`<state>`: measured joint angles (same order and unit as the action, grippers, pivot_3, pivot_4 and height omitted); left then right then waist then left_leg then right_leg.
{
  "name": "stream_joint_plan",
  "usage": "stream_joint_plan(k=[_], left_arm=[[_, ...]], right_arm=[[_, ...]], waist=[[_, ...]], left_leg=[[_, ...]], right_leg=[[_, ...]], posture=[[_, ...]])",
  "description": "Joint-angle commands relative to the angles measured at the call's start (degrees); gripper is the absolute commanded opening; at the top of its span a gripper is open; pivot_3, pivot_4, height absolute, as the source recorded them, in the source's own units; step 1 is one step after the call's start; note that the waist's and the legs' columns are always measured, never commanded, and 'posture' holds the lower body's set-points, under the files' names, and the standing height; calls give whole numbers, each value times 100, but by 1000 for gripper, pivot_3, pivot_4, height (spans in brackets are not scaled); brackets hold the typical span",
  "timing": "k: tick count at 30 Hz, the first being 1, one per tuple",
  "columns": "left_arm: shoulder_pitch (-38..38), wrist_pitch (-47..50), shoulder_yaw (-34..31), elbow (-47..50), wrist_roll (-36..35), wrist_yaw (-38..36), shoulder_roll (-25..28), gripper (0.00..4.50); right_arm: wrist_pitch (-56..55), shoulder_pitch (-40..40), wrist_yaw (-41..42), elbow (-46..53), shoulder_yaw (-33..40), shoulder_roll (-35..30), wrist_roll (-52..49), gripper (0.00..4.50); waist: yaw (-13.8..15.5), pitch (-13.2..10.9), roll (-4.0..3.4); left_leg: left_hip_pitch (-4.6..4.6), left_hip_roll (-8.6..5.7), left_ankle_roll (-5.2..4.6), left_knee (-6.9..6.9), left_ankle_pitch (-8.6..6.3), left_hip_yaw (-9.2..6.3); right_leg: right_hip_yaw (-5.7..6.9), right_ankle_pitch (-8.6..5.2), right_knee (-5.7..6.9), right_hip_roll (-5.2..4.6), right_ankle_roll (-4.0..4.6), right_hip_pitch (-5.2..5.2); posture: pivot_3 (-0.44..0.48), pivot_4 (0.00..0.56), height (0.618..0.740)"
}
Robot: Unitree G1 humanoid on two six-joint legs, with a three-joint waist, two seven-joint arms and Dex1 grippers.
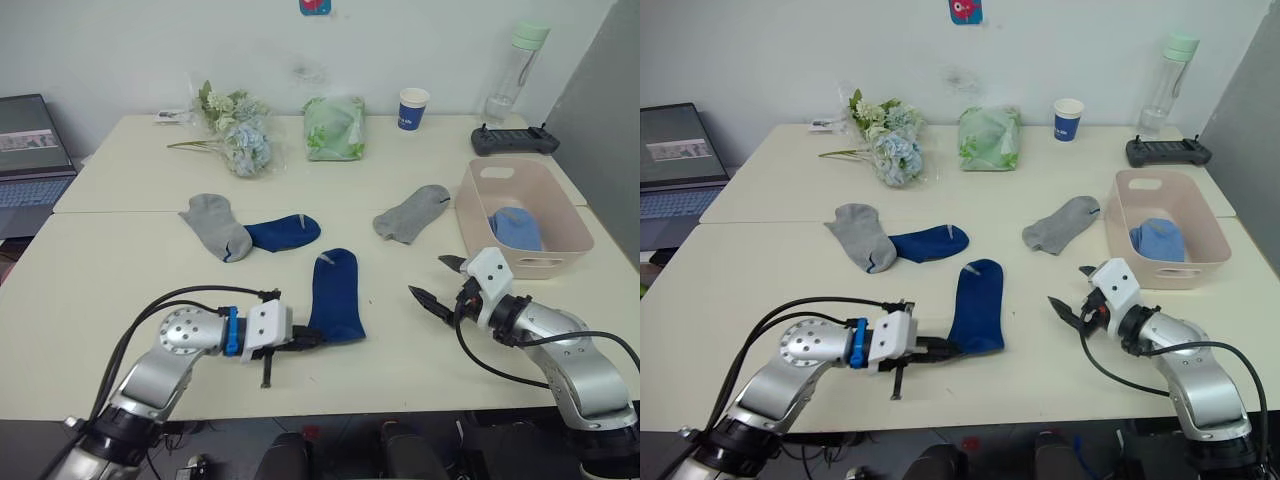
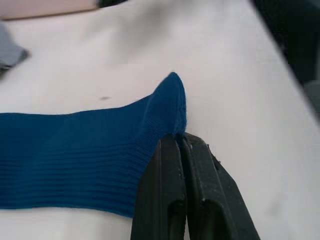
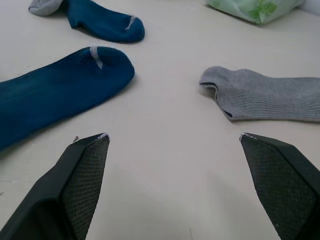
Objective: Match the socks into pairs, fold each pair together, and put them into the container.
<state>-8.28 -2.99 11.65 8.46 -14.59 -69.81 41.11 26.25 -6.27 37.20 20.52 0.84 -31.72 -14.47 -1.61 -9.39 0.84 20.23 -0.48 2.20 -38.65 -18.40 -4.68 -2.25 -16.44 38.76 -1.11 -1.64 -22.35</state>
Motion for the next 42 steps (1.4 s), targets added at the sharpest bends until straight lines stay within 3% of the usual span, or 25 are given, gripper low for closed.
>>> stream_joint_plan(k=[1, 8, 12, 16, 21, 25, 27, 32, 33, 36, 42], left_arm=[[37, -43, -332, 134, -270, -67, 110, 26], [324, 272, -245, 572, -345, 52, 18, 26], [442, 1317, -244, 1087, -919, -124, 259, 917], [-216, 2486, -510, 1030, -1586, -200, 494, 2251], [-1935, 1937, -576, -1063, -823, 686, -397, 3722], [-3097, 730, -168, -3266, 390, 1432, -1112, 3722], [-3407, 466, -59, -3926, 662, 1507, -1355, 3722], [-3563, -25, 149, -4650, 1065, 1351, -1627, 3722], [-3544, -42, 165, -4653, 1091, 1286, -1637, 3550], [-3513, -58, 93, -4625, 1103, 1194, -1640, 2836], [-3431, -19, -2, -4512, 1096, 1181, -1606, 800]], right_arm=[[-215, -185, 140, -11, -48, -38, -31, 4500], [-192, -47, 205, 125, -288, -9, -25, 4500], [-157, 26, 306, 189, -264, -106, -85, 4500], [-65, 198, 842, 471, -383, -412, -337, 4500], [-1396, 182, 1869, 426, -1470, -1296, 681, 4500], [-2005, -440, 2346, 52, -2210, -1101, 1003, 4500], [-2337, -732, 2426, -332, -2512, -935, 1288, 4500], [-2715, -1373, 2280, -1251, -2853, -158, 1590, 4500], [-2755, -1432, 2291, -1346, -2866, -51, 1589, 4500], [-2897, -1544, 2372, -1491, -2855, 38, 1589, 3909], [-3252, -1664, 2313, -1760, -2746, 72, 1670, 1740]], waist=[[4, -2, -2], [1, -6, -5], [-3, -8, -4], [12, -19, -7], [30, -28, -5], [-30, -38, 13], [-38, -42, 21], [-22, -40, 30], [-19, -40, 30], [-6, -40, 30], [-7, -40, 30]], left_leg=[[0, 0, 0, 0, 0, 0], [7, 1, -14, 0, -8, 1], [7, 0, -14, -5, -8, 2], [8, 1, -15, -5, -8, -6], [4, -15, -17, -14, -6, -8], [0, -17, -17, -17, -6, 10], [3, -16, -14, -17, -5, 13], [70, -8, 13, -23, 10, 18], [72, -6, 17, -23, 12, 16], [71, -4, 18, -23, 12, 12], [70, -10, 17, -29, 12, 18]], right_leg=[[0, 0, 0, 0, 0, 1], [-1, 0, -9, 0, -1, -2], [-3, 0, -7, 0, -1, 0], [7, 0, -3, 2, -1, 0], [28, -1, 0, 18, -3, 6], [21, 3, -5, 20, -9, 7], [15, 4, -4, 19, -10, 1], [8, 6, 21, 1, -8, -89], [11, 6, 22, 0, -7, -93], [12, 7, 23, -1, -6, -91], [9, 11, 24, -3, -11, -87]], posture=[[0, 150, 740], [0, 150, 740], [0, 150, 740], [0, 150, 740], [0, 150, 740], [0, 150, 740], [0, 150, 740], [0, 150, 740], [0, 150, 740], [0, 150, 740], [0, 150, 740]])
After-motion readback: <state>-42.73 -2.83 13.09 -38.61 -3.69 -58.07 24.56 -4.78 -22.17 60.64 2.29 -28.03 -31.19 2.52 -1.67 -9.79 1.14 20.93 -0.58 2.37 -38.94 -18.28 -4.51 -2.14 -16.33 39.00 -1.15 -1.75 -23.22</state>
